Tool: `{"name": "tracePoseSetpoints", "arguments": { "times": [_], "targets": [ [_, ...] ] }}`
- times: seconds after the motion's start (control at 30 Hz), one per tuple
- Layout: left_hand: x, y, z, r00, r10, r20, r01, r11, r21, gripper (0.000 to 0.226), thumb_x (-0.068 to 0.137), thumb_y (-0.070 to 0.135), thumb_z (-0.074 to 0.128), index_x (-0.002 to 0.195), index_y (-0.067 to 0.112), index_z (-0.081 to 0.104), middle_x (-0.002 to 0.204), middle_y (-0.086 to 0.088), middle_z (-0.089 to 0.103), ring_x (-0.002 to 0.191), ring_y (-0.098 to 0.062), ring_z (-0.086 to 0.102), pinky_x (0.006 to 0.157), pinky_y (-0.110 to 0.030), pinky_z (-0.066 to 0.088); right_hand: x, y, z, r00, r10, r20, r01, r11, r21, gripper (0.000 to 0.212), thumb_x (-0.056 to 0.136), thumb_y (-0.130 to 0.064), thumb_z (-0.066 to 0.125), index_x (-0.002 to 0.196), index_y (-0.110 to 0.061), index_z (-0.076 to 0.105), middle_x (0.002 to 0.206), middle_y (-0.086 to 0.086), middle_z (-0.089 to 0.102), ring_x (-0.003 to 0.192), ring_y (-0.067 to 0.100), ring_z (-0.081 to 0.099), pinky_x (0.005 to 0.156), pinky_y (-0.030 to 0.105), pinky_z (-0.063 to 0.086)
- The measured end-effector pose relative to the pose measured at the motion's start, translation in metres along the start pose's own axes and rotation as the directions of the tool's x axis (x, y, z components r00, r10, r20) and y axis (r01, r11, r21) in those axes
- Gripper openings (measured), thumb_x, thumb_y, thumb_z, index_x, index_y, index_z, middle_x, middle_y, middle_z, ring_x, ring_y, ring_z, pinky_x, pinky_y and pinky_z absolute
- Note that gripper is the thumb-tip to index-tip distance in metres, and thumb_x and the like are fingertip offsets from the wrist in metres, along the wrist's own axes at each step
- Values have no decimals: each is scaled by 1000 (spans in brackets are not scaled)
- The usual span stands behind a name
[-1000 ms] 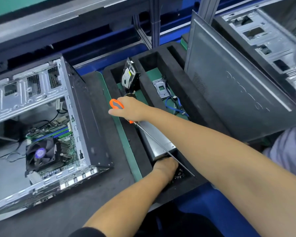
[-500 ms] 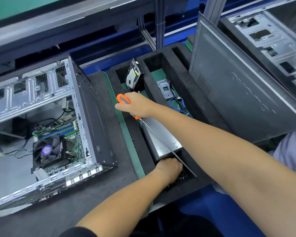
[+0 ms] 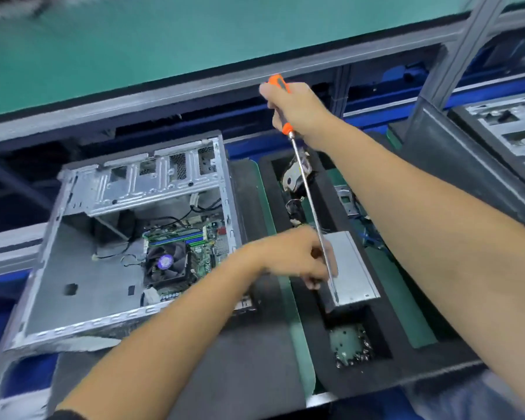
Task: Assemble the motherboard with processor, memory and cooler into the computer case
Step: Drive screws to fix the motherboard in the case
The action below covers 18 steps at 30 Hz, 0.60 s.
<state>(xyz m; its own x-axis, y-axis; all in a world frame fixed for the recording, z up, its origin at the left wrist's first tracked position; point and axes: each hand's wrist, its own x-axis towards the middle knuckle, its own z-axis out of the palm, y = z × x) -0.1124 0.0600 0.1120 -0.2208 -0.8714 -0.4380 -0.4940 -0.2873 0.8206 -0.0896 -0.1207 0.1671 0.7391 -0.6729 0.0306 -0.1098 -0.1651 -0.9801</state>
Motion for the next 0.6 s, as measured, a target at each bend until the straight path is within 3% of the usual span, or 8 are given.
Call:
{"name": "tracePoseSetpoints", "arguments": {
  "times": [0.13, 0.23, 0.33, 0.43, 0.6],
  "targets": [
    [-56, -13, -80, 943, 57, -327, -89, 992, -84, 9, 86, 0, 61, 89, 3, 69, 67, 4, 68, 62, -8, 64, 60, -16, 50, 14, -40, 31, 990, 8, -139, 6, 995, 99, 32, 93, -33, 55, 68, -18, 42, 43, -6, 38, 36, 12, 37, 39, 17, 25],
    [-100, -51, -110, 857, -8, -516, -102, 978, -183, 7, 85, 0, 66, 85, 6, 70, 67, -1, 68, 61, -8, 63, 60, -16, 50, 17, -55, 64, 967, 9, -254, 37, 984, 177, 29, 94, -32, 54, 73, -18, 39, 60, 0, 39, 41, 12, 40, 41, 17, 29],
    [-137, -95, -121, 829, -105, -550, -9, 980, -200, 3, 79, 3, 73, 81, 2, 71, 66, -5, 68, 59, -8, 63, 57, -15, 50, 16, -69, 96, 947, -11, -322, 74, 980, 183, 30, 95, -34, 52, 76, -16, 38, 67, 10, 41, 43, 14, 39, 41, 18, 32],
    [-161, -130, -124, 845, -176, -504, 125, 983, -134, 7, 74, 7, 78, 72, 10, 73, 67, -8, 69, 60, -13, 63, 61, -23, 51, 18, -84, 125, 927, -100, -361, 169, 972, 166, 30, 97, -32, 50, 78, -14, 36, 72, 12, 37, 54, 20, 38, 41, 20, 34],
    [-166, -161, -124, 877, -170, -450, 117, 983, -142, 10, 78, 1, 72, 77, 12, 73, 75, -12, 69, 62, -12, 62, 61, -20, 50, 23, -90, 163, 888, -260, -379, 314, 945, 87, 35, 98, -25, 50, 71, -17, 29, 65, 2, 27, 62, 24, 32, 48, 28, 32]
  ]
}}
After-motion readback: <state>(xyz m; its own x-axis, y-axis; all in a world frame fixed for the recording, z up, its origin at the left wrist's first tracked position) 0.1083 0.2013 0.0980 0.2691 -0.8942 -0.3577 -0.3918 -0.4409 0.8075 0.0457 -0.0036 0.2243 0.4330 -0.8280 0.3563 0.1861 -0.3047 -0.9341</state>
